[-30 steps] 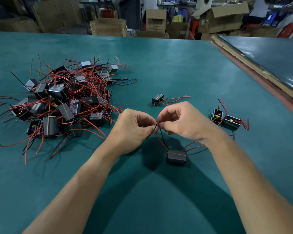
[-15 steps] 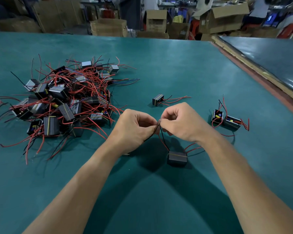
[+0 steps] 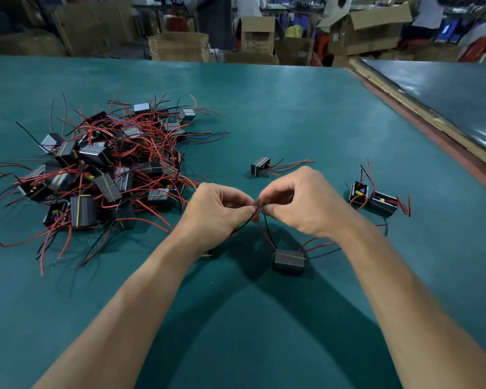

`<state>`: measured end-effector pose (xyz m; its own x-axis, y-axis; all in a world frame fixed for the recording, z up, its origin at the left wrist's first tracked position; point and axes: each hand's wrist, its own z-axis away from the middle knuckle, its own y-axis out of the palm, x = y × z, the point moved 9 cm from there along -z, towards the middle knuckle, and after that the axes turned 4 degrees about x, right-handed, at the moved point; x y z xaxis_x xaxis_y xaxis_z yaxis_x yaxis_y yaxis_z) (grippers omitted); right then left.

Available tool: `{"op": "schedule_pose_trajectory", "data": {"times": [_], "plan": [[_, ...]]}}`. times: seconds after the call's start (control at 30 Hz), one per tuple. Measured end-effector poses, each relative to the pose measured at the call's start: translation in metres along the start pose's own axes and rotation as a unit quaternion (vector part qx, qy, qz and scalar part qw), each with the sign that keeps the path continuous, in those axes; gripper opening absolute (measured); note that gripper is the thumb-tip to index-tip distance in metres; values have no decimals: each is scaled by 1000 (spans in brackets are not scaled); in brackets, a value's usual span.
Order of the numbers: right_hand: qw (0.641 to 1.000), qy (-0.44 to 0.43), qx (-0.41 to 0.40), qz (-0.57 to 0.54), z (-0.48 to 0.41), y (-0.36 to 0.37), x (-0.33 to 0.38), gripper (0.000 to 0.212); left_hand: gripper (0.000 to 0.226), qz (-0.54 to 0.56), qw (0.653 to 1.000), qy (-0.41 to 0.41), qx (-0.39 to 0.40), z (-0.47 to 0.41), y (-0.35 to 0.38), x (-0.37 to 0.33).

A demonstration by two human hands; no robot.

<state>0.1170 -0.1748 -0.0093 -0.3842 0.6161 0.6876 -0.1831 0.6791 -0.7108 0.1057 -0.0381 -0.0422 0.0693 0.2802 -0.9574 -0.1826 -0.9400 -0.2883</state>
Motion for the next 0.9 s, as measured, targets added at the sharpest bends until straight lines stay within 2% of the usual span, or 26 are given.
{"op": "schedule_pose_trajectory", "data": {"times": [0.2, 0.3, 0.37, 0.43, 0.5, 0.6, 0.73, 0.9], "plan": [[999, 14, 21, 24, 1, 2, 1, 21, 18, -14, 999, 32, 0, 1, 2, -7], [998, 47, 48, 12, 1, 6, -3, 17, 16, -65, 996, 62, -9, 1, 2, -11], [992, 104, 58, -50, 1, 10, -12, 17, 13, -110, 990, 92, -14, 3, 2, -16], [971, 187, 66, -137, 5, 16, -26, 15, 12, -165, 977, 134, -30, 8, 2, -25], [949, 232, 75, -199, 8, 21, -33, 13, 13, -205, 964, 165, -44, 12, 2, -32], [954, 187, 60, -228, 4, 18, -29, 20, 17, -162, 976, 143, -41, 8, -2, -29], [988, 47, 13, -148, -2, 6, -6, 16, 22, -40, 998, 55, -1, 3, -2, -17], [994, -32, 10, -106, -1, -2, 5, 16, 16, 93, 993, -35, 56, 2, 3, -4]]}}
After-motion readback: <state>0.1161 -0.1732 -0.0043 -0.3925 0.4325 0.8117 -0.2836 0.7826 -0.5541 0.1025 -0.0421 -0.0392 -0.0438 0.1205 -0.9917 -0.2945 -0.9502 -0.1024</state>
